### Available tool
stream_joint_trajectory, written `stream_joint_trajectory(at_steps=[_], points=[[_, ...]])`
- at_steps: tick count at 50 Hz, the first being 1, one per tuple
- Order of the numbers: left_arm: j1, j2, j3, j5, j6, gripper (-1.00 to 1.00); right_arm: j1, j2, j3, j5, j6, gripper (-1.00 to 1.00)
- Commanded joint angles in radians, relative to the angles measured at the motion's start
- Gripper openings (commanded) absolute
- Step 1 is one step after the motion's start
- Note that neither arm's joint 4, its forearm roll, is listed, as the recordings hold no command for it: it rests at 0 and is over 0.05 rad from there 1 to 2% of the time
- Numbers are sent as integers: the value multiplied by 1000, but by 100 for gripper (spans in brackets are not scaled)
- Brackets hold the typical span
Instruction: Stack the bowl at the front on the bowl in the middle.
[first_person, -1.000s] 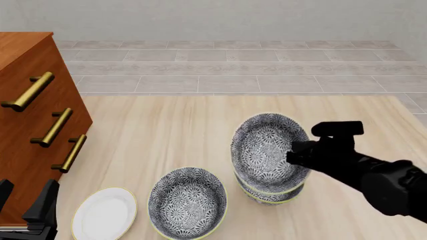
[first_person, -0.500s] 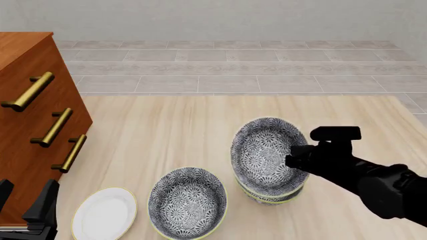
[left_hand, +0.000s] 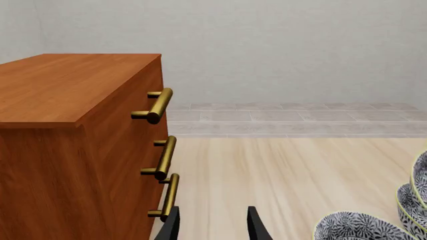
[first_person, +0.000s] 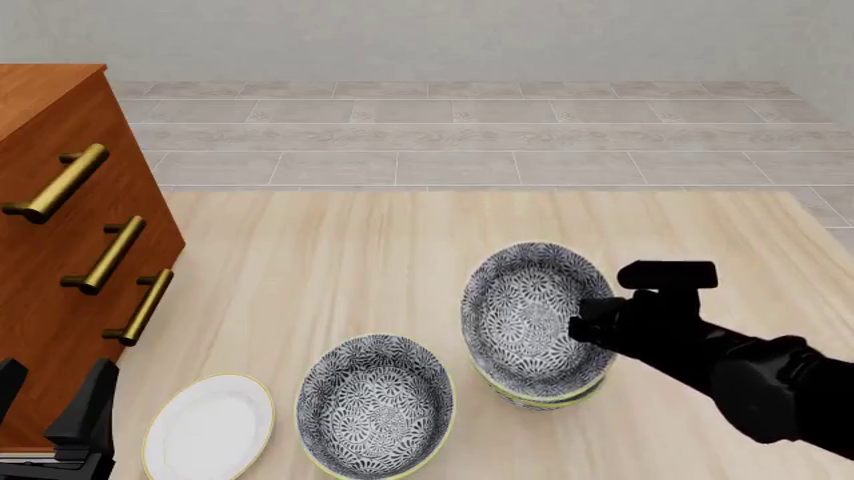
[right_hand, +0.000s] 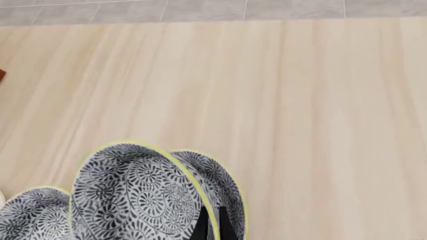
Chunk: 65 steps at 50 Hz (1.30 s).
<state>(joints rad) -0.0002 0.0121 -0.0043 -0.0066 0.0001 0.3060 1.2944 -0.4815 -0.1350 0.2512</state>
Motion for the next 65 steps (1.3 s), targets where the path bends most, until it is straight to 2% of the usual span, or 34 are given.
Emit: stream_joint_trajectory(at_steps=[1, 16, 17, 43, 65], points=[[0, 0, 0, 0, 0, 100, -6, 12, 4, -18, 6, -100], [0, 0, 0, 0, 0, 100, -4, 1, 9, -15, 11, -100], [0, 0, 0, 0, 0, 100, -4, -1, 9, -15, 10, 100], [0, 0, 0, 0, 0, 100, -1, -5, 6, -15, 9, 100], [0, -1, 0, 0, 0, 100, -6, -79, 8, 26, -9, 100]])
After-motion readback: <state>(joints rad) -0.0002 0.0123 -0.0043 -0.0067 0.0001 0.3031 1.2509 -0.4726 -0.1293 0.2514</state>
